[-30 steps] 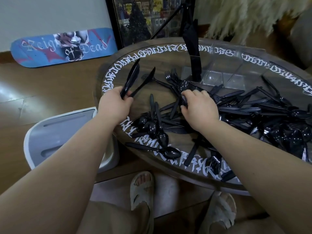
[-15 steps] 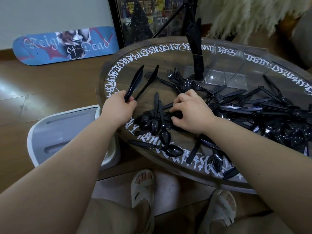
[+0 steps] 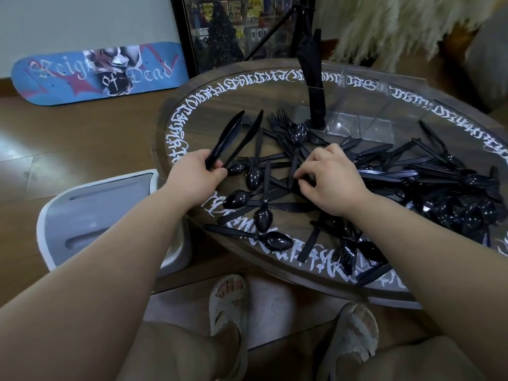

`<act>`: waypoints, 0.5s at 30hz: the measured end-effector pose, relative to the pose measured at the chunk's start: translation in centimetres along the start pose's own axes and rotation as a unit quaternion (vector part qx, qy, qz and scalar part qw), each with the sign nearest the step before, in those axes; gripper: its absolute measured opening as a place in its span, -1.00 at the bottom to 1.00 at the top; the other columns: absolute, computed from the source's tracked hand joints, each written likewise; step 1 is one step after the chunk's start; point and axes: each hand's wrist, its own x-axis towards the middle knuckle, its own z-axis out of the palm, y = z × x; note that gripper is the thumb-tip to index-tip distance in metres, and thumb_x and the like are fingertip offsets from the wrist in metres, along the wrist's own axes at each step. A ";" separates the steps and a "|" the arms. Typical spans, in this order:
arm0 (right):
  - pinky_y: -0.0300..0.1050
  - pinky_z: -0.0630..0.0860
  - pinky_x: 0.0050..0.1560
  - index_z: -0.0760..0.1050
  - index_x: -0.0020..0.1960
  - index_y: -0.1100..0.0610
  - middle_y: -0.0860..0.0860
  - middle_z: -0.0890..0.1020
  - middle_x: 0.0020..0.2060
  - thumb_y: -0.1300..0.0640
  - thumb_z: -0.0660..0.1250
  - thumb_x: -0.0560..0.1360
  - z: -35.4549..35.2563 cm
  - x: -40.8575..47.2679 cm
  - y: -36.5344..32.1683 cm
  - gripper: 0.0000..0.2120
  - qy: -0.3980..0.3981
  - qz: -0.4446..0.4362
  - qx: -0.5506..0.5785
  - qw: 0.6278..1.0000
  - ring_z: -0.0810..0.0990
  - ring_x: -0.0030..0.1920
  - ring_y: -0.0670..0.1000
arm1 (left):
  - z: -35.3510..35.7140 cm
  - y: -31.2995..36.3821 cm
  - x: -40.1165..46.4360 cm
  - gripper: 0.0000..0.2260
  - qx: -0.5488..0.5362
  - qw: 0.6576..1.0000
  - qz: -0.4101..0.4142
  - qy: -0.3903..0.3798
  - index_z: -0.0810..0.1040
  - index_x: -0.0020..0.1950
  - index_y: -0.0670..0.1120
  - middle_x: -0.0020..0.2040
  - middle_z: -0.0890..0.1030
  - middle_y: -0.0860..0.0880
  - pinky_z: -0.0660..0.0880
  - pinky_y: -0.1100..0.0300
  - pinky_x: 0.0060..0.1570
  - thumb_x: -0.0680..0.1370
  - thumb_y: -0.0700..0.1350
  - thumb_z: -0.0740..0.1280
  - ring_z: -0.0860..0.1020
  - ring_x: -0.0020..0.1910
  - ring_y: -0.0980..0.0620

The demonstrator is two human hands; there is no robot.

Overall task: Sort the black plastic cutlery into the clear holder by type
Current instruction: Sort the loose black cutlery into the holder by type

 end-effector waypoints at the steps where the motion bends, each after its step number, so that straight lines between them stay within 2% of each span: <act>1: -0.13 0.34 0.06 0.63 0.09 0.00 -0.05 0.51 -0.01 0.06 0.33 0.50 -0.2 -0.2 0.2 -0.80 -0.017 -0.005 0.004 1.000 0.32 0.13 0.05 | 0.1 0.1 -0.1 -0.93 -0.001 1.000 0.000 -0.009 0.50 -0.10 -0.07 -0.32 0.47 0.05 0.33 0.26 -0.36 0.53 -0.10 0.35 0.44 -0.37 0.10; 4: -0.06 0.39 0.12 0.62 0.12 -0.03 -0.06 0.48 0.02 0.01 0.37 0.48 -0.4 -0.7 0.0 -0.78 -0.049 -0.041 0.012 0.998 0.32 0.13 0.03 | 0.3 0.3 -0.3 -0.91 0.000 1.000 0.002 -0.021 0.49 -0.15 -0.04 -0.33 0.47 0.06 0.34 0.25 -0.34 0.52 -0.09 0.37 0.44 -0.37 0.10; 8: -0.08 0.36 0.11 0.58 0.20 -0.05 -0.05 0.46 0.06 -0.03 0.36 0.50 0.3 -0.1 -1.3 -0.72 -0.073 -0.100 0.000 0.992 0.31 0.14 0.04 | 0.2 0.4 -0.4 -0.88 -0.005 1.000 -0.002 -0.022 0.47 -0.19 -0.02 -0.34 0.47 0.06 0.35 0.23 -0.34 0.52 -0.10 0.37 0.43 -0.37 0.10; 11: -0.05 0.35 0.17 0.56 0.23 -0.07 -0.05 0.44 0.10 -0.09 0.33 0.51 0.8 1.1 -1.8 -0.69 -0.084 -0.071 -0.001 0.994 0.29 0.16 0.04 | 0.2 0.4 -0.5 -0.90 -0.007 1.000 -0.005 -0.024 0.49 -0.18 -0.03 -0.35 0.47 0.06 0.35 0.23 -0.35 0.52 -0.11 0.37 0.42 -0.39 0.09; 15: -0.06 0.36 0.13 0.61 0.15 -0.05 -0.07 0.48 0.06 -0.09 0.25 0.56 0.8 2.1 -2.1 -0.75 -0.079 -0.053 0.015 0.995 0.32 0.13 0.03 | 0.2 0.2 -0.4 -0.94 -0.015 1.000 -0.010 -0.022 0.53 -0.13 -0.06 -0.37 0.48 0.05 0.35 0.26 -0.38 0.52 -0.11 0.37 0.44 -0.42 0.08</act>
